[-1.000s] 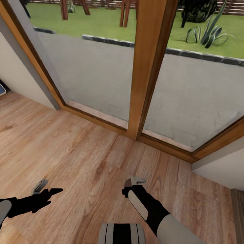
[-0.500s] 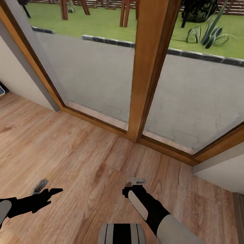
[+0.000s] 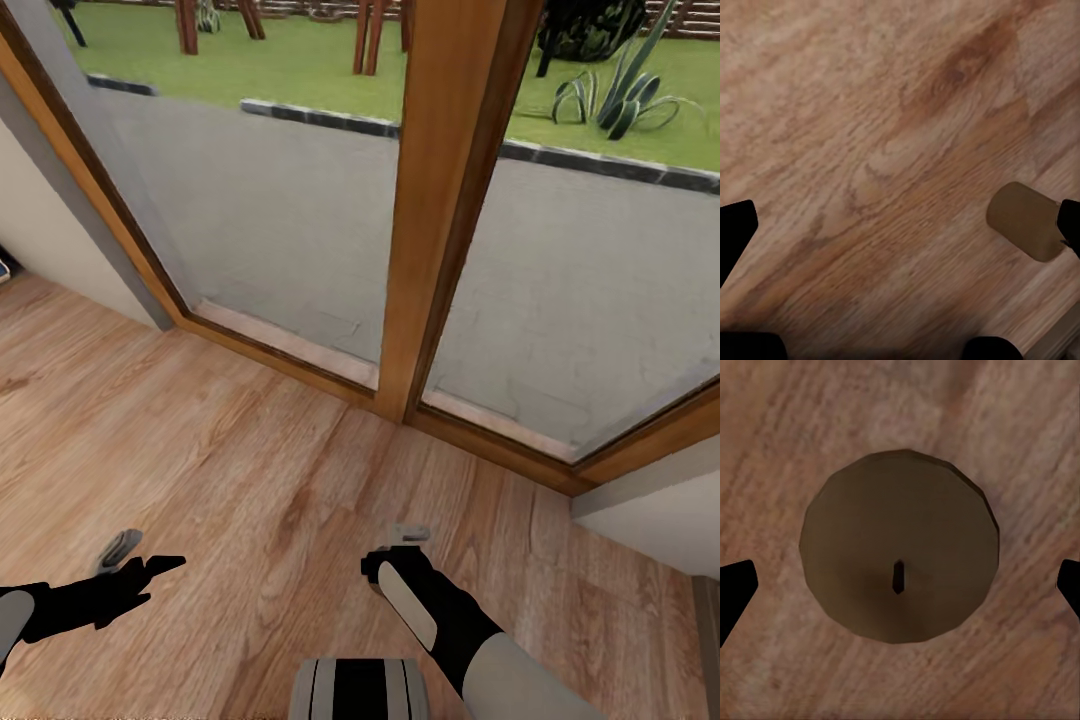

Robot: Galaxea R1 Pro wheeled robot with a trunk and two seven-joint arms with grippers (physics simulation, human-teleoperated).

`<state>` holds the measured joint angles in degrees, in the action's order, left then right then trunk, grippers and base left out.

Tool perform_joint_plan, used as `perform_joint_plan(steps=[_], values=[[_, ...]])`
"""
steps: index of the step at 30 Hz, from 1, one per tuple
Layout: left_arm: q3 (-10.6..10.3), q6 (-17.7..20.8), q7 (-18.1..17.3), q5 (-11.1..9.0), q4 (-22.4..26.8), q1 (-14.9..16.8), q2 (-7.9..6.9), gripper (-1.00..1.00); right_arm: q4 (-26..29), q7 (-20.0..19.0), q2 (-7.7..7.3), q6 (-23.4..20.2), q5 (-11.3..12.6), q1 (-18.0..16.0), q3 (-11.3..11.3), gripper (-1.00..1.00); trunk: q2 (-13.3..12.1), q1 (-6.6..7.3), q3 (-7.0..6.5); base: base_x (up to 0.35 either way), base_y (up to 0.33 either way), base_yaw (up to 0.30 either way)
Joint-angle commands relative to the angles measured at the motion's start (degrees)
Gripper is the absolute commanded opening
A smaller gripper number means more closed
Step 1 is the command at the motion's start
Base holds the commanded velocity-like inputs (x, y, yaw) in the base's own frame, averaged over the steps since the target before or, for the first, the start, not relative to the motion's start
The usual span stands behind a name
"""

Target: Place each of the two pumpkins and all three candles from the living room inside a cabinet in the living room (use any cabinet), then make sure every cabinet is closed, and position the cauldron so it is next to a table in the living room.

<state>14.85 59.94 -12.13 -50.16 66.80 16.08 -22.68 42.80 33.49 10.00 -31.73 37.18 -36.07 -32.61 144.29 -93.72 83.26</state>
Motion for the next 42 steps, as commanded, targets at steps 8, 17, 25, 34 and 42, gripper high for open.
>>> perform_joint_plan(steps=[8, 17, 25, 34, 42], values=[[0.0, 0.0, 0.0, 0.0, 0.0, 0.0, 0.43, 1.00, 0.0, 0.0, 0.00, 0.0, 0.0, 0.0, 0.2, 1.00, 0.0, -0.07, 0.67, 0.000, 0.000, 0.000], [0.0, -0.1, 0.0, 0.0, 0.0, 0.0, 1.02, 1.00, -1.8, -0.1, 0.00, -0.6, 0.6, -3.0, 0.4, 1.00, 0.0, -0.07, 0.67, 0.000, 0.000, 0.000], [0.1, -0.1, 0.0, 0.0, 0.0, 0.0, 0.97, 1.00, -3.3, -0.1, 0.00, -0.6, 0.3, -3.7, 0.4, 1.00, 0.1, -0.15, 1.34, 0.000, 0.000, 0.000], [0.2, -0.1, 0.0, 0.0, 0.0, 0.0, 0.97, 1.00, -3.6, -0.1, 0.00, -0.6, 0.2, -3.8, 0.4, 1.00, 0.2, -0.33, 2.89, 0.000, 0.000, 0.000], [0.1, 0.0, 0.0, 0.0, 0.0, 0.0, 0.97, 1.00, -3.6, -2.9, 0.00, -0.2, 0.0, -3.7, 0.4, 1.00, 0.2, -0.33, 2.89, 0.000, 0.000, 0.000]])
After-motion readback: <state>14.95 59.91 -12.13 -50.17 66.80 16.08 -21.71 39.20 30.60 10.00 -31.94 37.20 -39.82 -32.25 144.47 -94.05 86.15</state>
